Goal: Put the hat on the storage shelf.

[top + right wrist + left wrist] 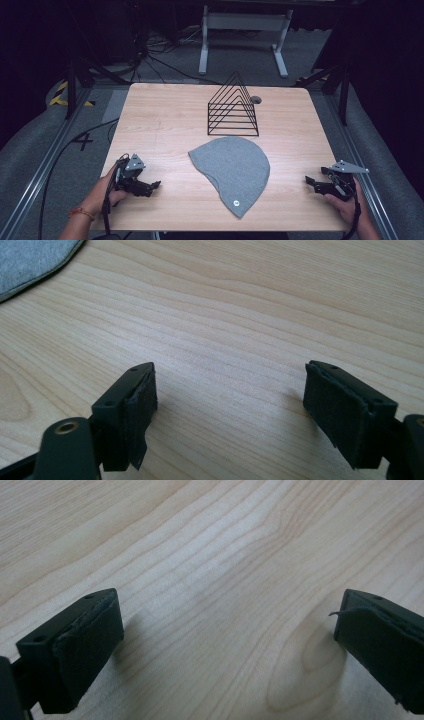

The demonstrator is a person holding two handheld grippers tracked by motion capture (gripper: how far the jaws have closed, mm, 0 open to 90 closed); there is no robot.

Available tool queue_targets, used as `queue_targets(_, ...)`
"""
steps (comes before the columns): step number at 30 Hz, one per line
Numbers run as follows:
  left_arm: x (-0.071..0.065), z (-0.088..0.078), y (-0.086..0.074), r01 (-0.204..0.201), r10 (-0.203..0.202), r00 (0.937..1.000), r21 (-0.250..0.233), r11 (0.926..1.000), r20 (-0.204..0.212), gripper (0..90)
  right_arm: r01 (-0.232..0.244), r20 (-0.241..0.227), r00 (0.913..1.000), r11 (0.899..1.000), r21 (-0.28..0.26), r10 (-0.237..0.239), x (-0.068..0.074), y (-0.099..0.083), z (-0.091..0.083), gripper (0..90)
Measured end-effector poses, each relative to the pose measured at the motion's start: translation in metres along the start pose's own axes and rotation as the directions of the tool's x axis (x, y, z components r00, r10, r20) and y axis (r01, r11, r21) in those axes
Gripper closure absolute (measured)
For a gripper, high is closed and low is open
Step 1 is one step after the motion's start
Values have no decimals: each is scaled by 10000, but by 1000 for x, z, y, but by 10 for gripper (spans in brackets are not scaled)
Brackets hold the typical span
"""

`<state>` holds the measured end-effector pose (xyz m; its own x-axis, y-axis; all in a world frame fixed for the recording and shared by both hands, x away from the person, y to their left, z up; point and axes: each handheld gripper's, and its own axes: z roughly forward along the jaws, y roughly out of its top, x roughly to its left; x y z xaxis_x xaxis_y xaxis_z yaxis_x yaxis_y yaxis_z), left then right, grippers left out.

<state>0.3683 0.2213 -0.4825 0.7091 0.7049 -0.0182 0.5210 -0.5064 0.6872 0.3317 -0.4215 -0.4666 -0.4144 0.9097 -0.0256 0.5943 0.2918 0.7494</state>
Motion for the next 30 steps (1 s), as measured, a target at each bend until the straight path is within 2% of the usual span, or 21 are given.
queue_targets(2, -1, 2, 2, 100, -99, 9999, 26, 9999, -26, 0, 17, 43, 10000, 10000, -8, -17, 1, 0, 0, 220)
queue_targets(5, 0, 3, 4, 35, -34, 10000, 69, 10000, -41, 0, 42, 14, 10000, 10000, -5, -42, 1, 0, 0, 223)
queue_targets(8, 4, 3, 9, -417, 401, 9985, 428, 9982, 369, 1, -15, 60, 10000, 10000, -16, 15, 3, 0, 0, 223)
queue_targets(11, 7, 3, 16, -914, 845, 9937, 974, 9910, 731, 4, 37, 90, 10000, 9999, 96, -38, 4, 2, 1, 222)
queue_targets(13, 6, 4, 26, -1517, 1427, 9873, 1462, 9775, 704, 7, 48, 178, 9998, 9993, 360, -54, 4, 5, 0, 234)
queue_targets(14, 5, 5, 29, -1682, 1621, 9854, 1459, 9749, 529, 14, 27, 108, 9999, 9990, 437, -32, 5, 6, 0, 280)
queue_targets(15, 5, 5, 29, -1682, 1621, 9854, 1459, 9749, 529, 48, 49, 55, 10000, 9991, 418, -51, 6, 7, -1, 288)
queue_targets(16, 3, 6, 36, -1548, 1480, 9873, 1391, 9781, 580, 148, 120, 86, 9999, 9992, 378, -124, 9, 8, -1, 271)
queue_targets(17, 3, 7, 41, -1699, 1607, 9839, 1315, 9766, 780, 232, 161, -67, 9999, 9993, 332, -159, 10, 9, -1, 269)
queue_targets(18, 2, 9, 44, -1736, 1605, 9810, 1237, 9770, 1093, 247, 193, -373, 9991, 9996, 192, -185, 14, 12, -3, 273)
queue_targets(19, 2, 9, 44, -1736, 1605, 9810, 1237, 9770, 1093, 170, 193, -373, 9991, 9996, 192, -185, 14, 12, -3, 273)
queue_targets(21, 1, 13, 55, -1494, 1378, 9828, 906, 9846, 1229, 201, 469, -603, 9971, 9989, -86, -474, 24, 20, -6, 325)
queue_targets(22, 1, 15, 61, -1428, 1314, 9813, 746, 9869, 1409, 268, 536, -846, 9949, 9983, -236, -554, 29, 23, -7, 339)
queue_targets(23, -1, 17, 66, -1300, 1219, 9801, 426, 9906, 1566, 282, 615, -1026, 9926, 9976, -331, -646, 36, 27, -7, 370)
queue_targets(24, -2, 20, 72, -1337, 1288, 9782, 191, 9908, 1627, 276, 747, -1198, 9896, 9963, -429, -794, 44, 31, -6, 406)
queue_targets(25, -7, 25, 82, -1525, 1522, 9740, -112, 9882, 1680, 318, 1186, -1536, 9801, 9915, -529, -1254, 61, 39, -5, 459)
queue_targets(27, -14, 32, 94, -1839, 1872, 9634, -348, 9823, 1921, 358, 1471, -1904, 9689, 9866, -699, -1580, 76, 46, -3, 527)
queue_targets(28, -14, 32, 94, -1839, 1872, 9634, -348, 9823, 1921, 373, 1471, -1904, 9689, 9866, -699, -1580, 76, 46, -3, 527)
queue_targets(29, -20, 40, 103, -2173, 2206, 9565, -384, 9754, 1909, 373, 1589, -2160, 9611, 9842, -778, -1722, 85, 50, -2, 553)
queue_targets(30, -23, 44, 107, -2363, 2396, 9517, -405, 9708, 1922, 399, 1797, -2600, 9455, 9800, -859, -1962, 99, 55, 1, 584)
